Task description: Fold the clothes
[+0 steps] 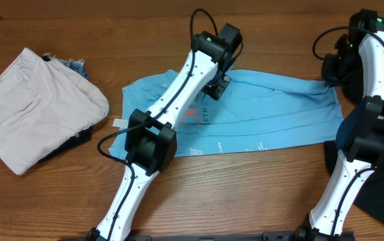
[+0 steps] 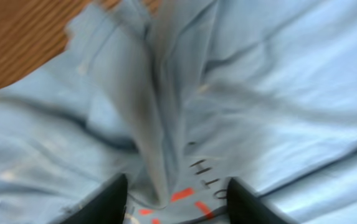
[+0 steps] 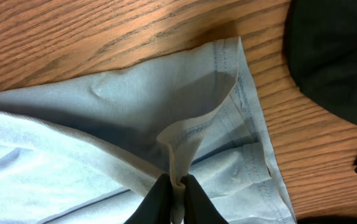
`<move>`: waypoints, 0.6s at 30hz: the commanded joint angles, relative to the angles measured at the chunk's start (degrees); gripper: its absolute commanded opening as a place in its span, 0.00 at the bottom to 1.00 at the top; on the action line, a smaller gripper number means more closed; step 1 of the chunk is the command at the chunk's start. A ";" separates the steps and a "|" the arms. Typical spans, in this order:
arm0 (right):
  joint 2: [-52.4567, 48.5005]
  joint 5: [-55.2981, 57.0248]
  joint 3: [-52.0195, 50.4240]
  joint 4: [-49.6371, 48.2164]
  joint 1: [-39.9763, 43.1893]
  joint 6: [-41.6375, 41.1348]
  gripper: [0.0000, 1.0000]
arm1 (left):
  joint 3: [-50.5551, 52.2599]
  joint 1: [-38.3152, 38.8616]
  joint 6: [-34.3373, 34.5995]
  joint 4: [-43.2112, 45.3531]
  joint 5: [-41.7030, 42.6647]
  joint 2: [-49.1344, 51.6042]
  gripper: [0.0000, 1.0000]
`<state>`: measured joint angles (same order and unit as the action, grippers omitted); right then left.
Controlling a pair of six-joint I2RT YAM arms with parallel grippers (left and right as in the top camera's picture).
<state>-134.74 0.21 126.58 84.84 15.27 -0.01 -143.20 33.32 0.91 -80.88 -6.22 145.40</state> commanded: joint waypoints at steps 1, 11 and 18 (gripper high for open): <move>1.55 -0.31 0.13 -0.11 -0.22 -0.17 0.10 | -1.57 -0.46 -0.52 0.61 -13.27 -0.79 0.67; 1.55 -0.33 0.13 -0.07 -0.22 -0.20 0.10 | -1.92 -15.23 -0.92 10.75 6.51 0.50 0.65; 1.55 -0.31 0.13 -0.09 -0.20 -0.20 0.10 | -1.81 -21.90 -4.79 11.74 21.31 4.42 0.59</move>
<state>-134.74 0.21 126.58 84.86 15.27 -0.03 -143.76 11.27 -0.10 -69.41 3.55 146.34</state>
